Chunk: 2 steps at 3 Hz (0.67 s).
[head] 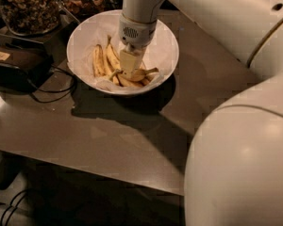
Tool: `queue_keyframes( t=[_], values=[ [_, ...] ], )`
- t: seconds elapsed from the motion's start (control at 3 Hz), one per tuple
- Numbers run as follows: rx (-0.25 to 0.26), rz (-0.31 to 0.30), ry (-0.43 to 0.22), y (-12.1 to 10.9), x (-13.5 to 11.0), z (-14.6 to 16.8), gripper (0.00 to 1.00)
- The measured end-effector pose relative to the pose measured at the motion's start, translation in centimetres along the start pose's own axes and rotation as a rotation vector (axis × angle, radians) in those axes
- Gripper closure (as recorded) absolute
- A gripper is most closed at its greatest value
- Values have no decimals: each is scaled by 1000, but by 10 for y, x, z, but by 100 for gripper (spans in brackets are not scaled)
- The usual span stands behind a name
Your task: Pick banana from white bowl
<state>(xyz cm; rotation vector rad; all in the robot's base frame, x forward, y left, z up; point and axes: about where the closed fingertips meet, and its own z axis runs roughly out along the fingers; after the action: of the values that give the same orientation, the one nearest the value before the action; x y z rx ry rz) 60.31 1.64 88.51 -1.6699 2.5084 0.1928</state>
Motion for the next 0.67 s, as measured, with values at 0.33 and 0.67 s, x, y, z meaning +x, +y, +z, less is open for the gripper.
queue_keyframes(
  t=[0.33, 0.67],
  values=[
    [29, -24, 9, 0, -3, -2, 89],
    [29, -24, 9, 0, -3, -2, 100]
  ],
)
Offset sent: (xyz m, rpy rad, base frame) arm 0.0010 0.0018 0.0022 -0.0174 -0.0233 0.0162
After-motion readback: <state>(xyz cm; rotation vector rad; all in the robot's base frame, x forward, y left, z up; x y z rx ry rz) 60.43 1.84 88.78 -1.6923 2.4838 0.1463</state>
